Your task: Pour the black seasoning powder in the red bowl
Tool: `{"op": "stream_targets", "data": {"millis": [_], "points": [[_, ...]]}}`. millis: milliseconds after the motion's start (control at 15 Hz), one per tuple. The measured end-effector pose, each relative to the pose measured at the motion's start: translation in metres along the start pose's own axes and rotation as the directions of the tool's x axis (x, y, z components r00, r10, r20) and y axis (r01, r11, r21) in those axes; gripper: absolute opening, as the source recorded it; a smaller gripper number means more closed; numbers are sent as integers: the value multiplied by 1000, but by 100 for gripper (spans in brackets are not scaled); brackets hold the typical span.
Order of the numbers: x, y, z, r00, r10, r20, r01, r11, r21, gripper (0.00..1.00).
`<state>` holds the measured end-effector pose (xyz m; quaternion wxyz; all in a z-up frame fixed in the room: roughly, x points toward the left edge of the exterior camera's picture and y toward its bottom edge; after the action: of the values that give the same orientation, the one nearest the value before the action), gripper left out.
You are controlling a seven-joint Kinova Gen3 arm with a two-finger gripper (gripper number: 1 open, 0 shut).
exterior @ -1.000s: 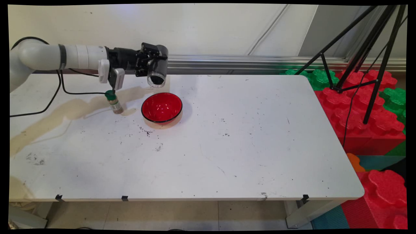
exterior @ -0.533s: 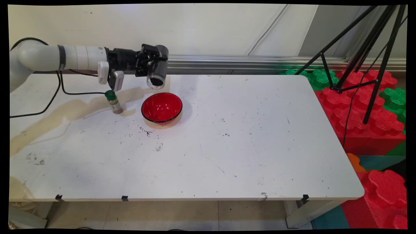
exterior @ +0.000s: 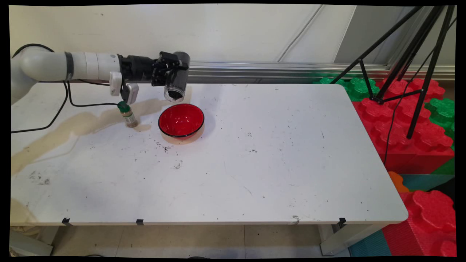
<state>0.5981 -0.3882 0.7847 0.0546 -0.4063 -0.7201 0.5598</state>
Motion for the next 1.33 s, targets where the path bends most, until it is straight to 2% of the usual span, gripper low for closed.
{"op": "stream_targets", "data": {"millis": [1333], "points": [[9,-2,2,990,143,0,-143,990,21,0]]}}
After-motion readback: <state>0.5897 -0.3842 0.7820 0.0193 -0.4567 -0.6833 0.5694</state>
